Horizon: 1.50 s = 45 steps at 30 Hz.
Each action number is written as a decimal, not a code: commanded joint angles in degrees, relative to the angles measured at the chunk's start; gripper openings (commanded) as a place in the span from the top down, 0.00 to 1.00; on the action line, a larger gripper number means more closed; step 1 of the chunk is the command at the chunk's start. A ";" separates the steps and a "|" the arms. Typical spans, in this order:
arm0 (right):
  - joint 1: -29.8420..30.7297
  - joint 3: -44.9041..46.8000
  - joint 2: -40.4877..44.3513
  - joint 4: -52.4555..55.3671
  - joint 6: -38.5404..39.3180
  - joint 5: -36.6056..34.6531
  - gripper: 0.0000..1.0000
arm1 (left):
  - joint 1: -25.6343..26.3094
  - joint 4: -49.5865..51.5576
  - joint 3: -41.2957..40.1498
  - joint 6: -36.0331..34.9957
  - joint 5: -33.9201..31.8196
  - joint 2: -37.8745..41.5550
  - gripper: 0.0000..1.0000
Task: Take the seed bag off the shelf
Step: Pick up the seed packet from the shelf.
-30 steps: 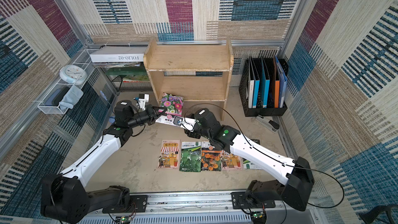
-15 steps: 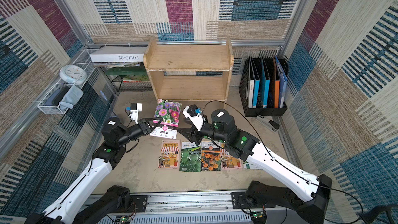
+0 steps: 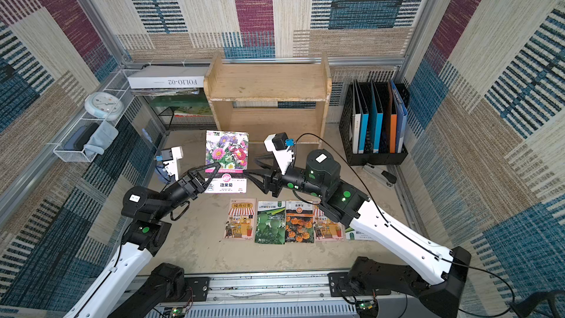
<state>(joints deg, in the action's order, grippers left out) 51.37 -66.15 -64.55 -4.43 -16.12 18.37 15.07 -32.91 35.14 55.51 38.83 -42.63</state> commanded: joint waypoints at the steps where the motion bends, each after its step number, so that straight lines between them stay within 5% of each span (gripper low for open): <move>1: -0.05 -1.31 -0.71 -2.62 -0.85 2.62 0.44 | 0.90 -7.09 0.33 1.80 -0.77 0.34 1.00; 20: -0.25 -6.62 -5.43 -3.42 -0.49 9.25 0.51 | 5.83 -6.56 1.89 -0.48 -2.64 2.86 1.00; 26: -0.22 -8.73 -7.92 -3.12 -1.18 12.27 0.65 | 6.11 -6.09 0.81 -1.33 -3.79 3.21 1.00; 35: -0.22 -8.67 -8.36 -3.58 -1.88 12.98 0.99 | 6.20 -0.08 1.25 -4.58 -5.12 4.90 1.00; 38: -0.22 -8.90 -8.56 -3.57 -1.99 13.09 1.00 | 6.20 1.79 1.51 -5.07 -7.45 4.68 1.00; 39: -0.22 -8.90 -8.57 -3.59 -1.99 13.09 1.00 | 6.20 3.28 1.75 -5.29 -8.17 4.89 0.91; 42: -0.22 -9.00 -8.46 -3.66 -2.25 12.15 1.00 | 6.20 9.74 2.54 -6.70 -11.38 5.86 0.33; 45: -0.23 -8.82 -8.39 -3.06 -2.38 9.68 1.00 | 6.20 19.47 3.74 -9.46 -16.14 8.08 0.14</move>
<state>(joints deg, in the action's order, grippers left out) 51.11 -74.74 -73.14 -5.89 -18.04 30.30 21.32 -22.94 37.78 49.58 28.05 -36.03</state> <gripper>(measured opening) 0.064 0.626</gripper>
